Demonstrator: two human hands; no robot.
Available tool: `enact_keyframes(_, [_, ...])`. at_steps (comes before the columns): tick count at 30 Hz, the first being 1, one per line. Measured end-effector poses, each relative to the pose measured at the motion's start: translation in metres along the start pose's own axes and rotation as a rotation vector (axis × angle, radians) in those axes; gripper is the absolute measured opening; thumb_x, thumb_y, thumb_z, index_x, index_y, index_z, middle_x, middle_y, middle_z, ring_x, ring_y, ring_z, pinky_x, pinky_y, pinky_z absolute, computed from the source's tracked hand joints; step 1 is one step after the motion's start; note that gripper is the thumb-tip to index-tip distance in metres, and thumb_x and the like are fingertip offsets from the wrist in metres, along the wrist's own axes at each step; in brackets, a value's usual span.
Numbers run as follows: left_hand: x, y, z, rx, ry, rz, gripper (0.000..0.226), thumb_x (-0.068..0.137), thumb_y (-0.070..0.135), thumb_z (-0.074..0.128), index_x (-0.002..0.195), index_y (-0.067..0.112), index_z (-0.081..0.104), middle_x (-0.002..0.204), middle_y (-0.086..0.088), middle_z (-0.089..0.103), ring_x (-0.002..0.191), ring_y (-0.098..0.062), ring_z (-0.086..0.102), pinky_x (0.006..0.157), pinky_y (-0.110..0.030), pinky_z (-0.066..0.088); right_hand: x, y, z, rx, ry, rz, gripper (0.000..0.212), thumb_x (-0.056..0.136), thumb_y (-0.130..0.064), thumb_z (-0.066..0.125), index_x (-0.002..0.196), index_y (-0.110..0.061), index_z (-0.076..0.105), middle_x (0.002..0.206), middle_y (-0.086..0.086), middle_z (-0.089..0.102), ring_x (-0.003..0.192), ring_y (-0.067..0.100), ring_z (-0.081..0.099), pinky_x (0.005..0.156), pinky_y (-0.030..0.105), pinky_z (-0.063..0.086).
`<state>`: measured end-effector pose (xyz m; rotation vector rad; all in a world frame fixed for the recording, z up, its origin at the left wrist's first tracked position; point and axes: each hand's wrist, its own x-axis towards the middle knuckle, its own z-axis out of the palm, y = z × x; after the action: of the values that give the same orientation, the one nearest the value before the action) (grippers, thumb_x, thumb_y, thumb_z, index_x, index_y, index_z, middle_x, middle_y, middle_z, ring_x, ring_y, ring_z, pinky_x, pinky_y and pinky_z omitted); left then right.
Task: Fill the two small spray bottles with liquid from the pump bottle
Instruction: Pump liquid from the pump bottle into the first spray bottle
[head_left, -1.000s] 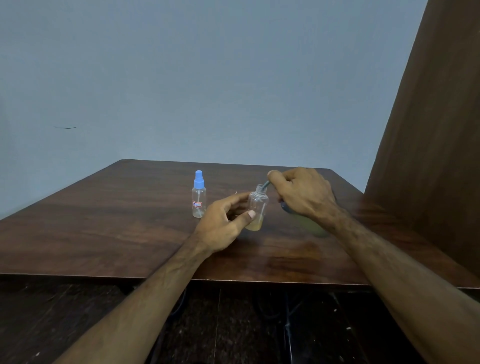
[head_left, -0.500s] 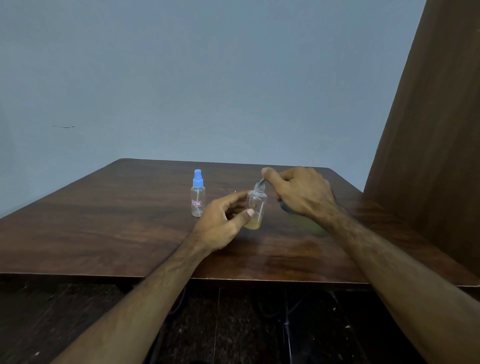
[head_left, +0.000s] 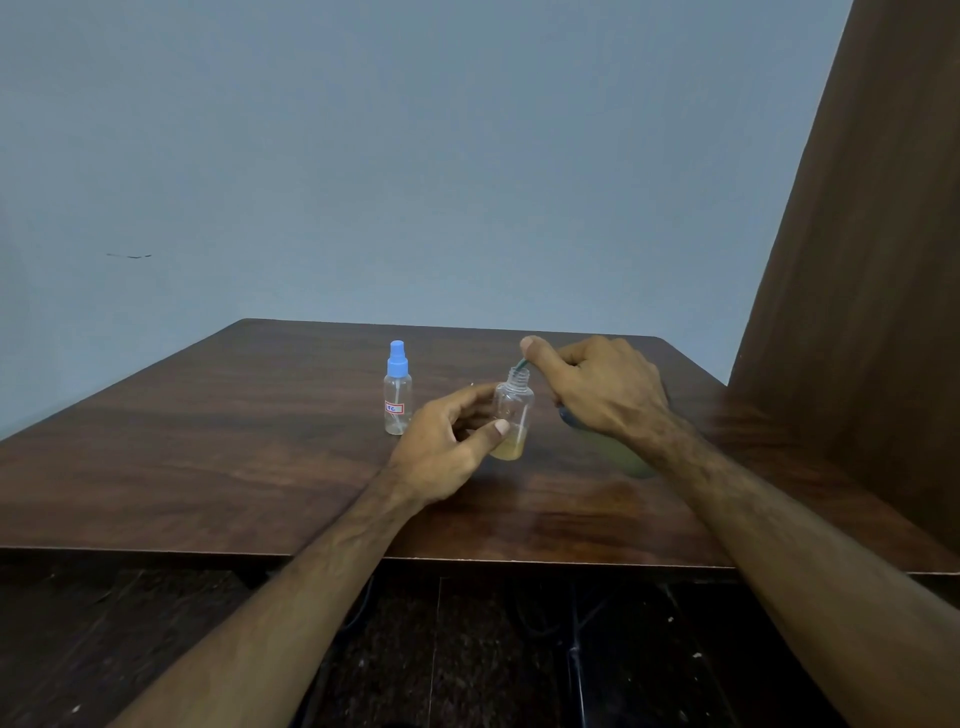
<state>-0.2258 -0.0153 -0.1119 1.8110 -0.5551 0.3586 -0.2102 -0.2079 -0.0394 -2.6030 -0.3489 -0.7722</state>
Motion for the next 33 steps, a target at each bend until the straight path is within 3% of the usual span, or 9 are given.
enact_keyframes(5, [-0.0005, 0.0001, 0.0006, 0.012, -0.006, -0.009, 0.036, 0.094, 0.008, 0.068, 0.124, 0.027, 0.062, 0.112, 0.012, 0.073, 0.107, 0.003, 0.068, 0.098, -0.021, 0.052, -0.0012, 0.0003, 0.0009, -0.005, 0.019, 0.0, 0.069, 0.091, -0.059, 0.032, 0.064, -0.008, 0.069, 0.064, 0.006, 0.072, 0.066, 0.024, 0.067, 0.062, 0.028, 0.044])
enact_keyframes(8, [-0.0002, -0.0012, 0.0002, 0.011, -0.009, -0.009, 0.037, 0.095, 0.008, 0.067, 0.128, 0.023, 0.062, 0.115, 0.008, 0.074, 0.109, -0.002, 0.068, 0.099, -0.023, 0.052, -0.0019, -0.0013, 0.0004, 0.012, 0.003, 0.018, 0.075, 0.094, -0.066, 0.031, 0.063, -0.01, 0.069, 0.062, 0.004, 0.072, 0.064, 0.021, 0.066, 0.069, 0.031, 0.05])
enact_keyframes(11, [-0.0001, -0.0012, -0.0003, 0.01, -0.001, -0.009, 0.036, 0.095, 0.007, 0.067, 0.127, 0.023, 0.062, 0.114, 0.008, 0.074, 0.109, -0.002, 0.068, 0.098, -0.023, 0.052, -0.0016, -0.0024, 0.0001, 0.003, 0.003, 0.03, 0.085, 0.093, -0.077, 0.029, 0.06, -0.009, 0.066, 0.057, 0.002, 0.069, 0.059, 0.017, 0.064, 0.066, 0.029, 0.046])
enact_keyframes(14, [-0.0005, -0.0015, -0.0001, 0.021, -0.002, -0.009, 0.036, 0.094, 0.009, 0.067, 0.127, 0.024, 0.062, 0.115, 0.007, 0.073, 0.11, -0.004, 0.068, 0.1, -0.026, 0.052, -0.0007, -0.0012, 0.0012, -0.008, 0.004, 0.02, 0.078, 0.095, -0.07, 0.03, 0.065, -0.009, 0.069, 0.063, 0.003, 0.072, 0.063, 0.02, 0.066, 0.062, 0.029, 0.042])
enact_keyframes(18, [-0.0008, -0.0006, 0.0005, 0.035, -0.003, -0.014, 0.035, 0.094, 0.008, 0.068, 0.122, 0.029, 0.062, 0.112, 0.011, 0.073, 0.106, 0.001, 0.068, 0.097, -0.021, 0.052, -0.0017, 0.0006, 0.0009, 0.019, 0.014, 0.023, 0.069, 0.088, -0.059, 0.031, 0.067, -0.006, 0.071, 0.065, 0.006, 0.073, 0.067, 0.026, 0.068, 0.066, 0.029, 0.049])
enact_keyframes(24, [-0.0015, 0.0027, 0.0006, 0.025, 0.01, -0.012, 0.037, 0.095, 0.005, 0.066, 0.116, 0.035, 0.06, 0.107, 0.018, 0.07, 0.101, 0.011, 0.066, 0.089, -0.012, 0.05, -0.0038, -0.0012, 0.0029, 0.019, -0.008, 0.027, 0.08, 0.094, -0.074, 0.03, 0.055, -0.011, 0.06, 0.059, 0.003, 0.07, 0.06, 0.018, 0.064, 0.065, 0.029, 0.045])
enact_keyframes(29, [-0.0011, 0.0006, -0.0001, 0.041, -0.011, -0.021, 0.035, 0.095, 0.01, 0.068, 0.124, 0.026, 0.061, 0.112, 0.013, 0.071, 0.105, 0.007, 0.066, 0.092, -0.014, 0.051, -0.0038, -0.0014, 0.0031, 0.004, 0.016, 0.017, 0.069, 0.09, -0.06, 0.032, 0.062, -0.008, 0.068, 0.064, 0.006, 0.072, 0.065, 0.025, 0.067, 0.063, 0.029, 0.046])
enact_keyframes(33, [-0.0009, -0.0003, 0.0003, 0.027, -0.005, -0.019, 0.035, 0.095, 0.009, 0.068, 0.123, 0.029, 0.06, 0.112, 0.012, 0.071, 0.106, 0.005, 0.067, 0.092, -0.014, 0.051, -0.0039, -0.0025, 0.0028, 0.024, 0.013, 0.044, 0.072, 0.089, -0.066, 0.032, 0.062, -0.009, 0.067, 0.06, 0.004, 0.071, 0.061, 0.022, 0.065, 0.07, 0.033, 0.053])
